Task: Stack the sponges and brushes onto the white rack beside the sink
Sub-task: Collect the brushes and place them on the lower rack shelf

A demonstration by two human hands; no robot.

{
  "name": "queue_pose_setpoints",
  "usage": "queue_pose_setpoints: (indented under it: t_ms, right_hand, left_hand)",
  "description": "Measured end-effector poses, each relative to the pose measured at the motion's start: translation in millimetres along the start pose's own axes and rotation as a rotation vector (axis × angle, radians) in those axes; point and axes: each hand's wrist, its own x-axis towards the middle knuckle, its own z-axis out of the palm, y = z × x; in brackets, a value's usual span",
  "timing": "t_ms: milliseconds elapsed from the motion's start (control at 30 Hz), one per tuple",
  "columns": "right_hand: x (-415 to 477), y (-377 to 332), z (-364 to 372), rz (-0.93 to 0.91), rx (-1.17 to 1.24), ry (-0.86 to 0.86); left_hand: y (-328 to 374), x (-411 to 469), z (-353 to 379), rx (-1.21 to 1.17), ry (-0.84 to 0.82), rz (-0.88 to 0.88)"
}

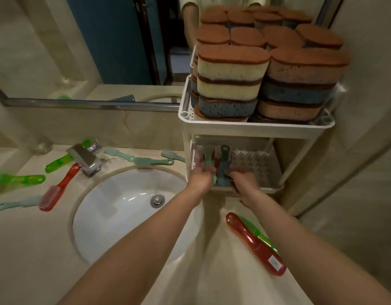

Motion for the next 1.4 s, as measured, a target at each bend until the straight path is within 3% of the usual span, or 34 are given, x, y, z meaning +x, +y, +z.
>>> queue_pose_setpoints:
  t_ms: [267,500,600,900,1000,1167,1400]
  right_hand:
    - [56.6,-6.1,4.3,-0.040,-0.300,-0.020]
    - [71.7,-4.3,13.1,-0.123,-0.530,-0.146]
    - [74.2,-4.5,19.0,-0.103,-0.523,-0.166]
    - [76.7,-4.9,30.8,-0.095,-0.481,-0.181]
    - [76.8,-2.1,32.7,-0.102,-0.472,-0.162]
    - [78.1,-0.4,35.2,-0.068,-0.437,-0.137]
    - [77.6,1.3,36.2,-0.091,-0.477,-0.143]
  left_hand:
    - [2.0,47.9,20.4,0.443,0.094,0.100]
    - [-6.3,65.9,26.7,0.674,0.134,-0.007]
    - [-7.1,66.5,27.8,0.750,0.117,-0.047]
    - [-5.6,57.3,30.9,0.813,0.092,-0.059]
    - [-9.6,47.2,31.4,0.801,0.133,0.078]
    - [-17.7,33.9,24.4,0.589,0.008,0.258]
    - [-21.7,35.6,21.3,0.595,0.018,0.153]
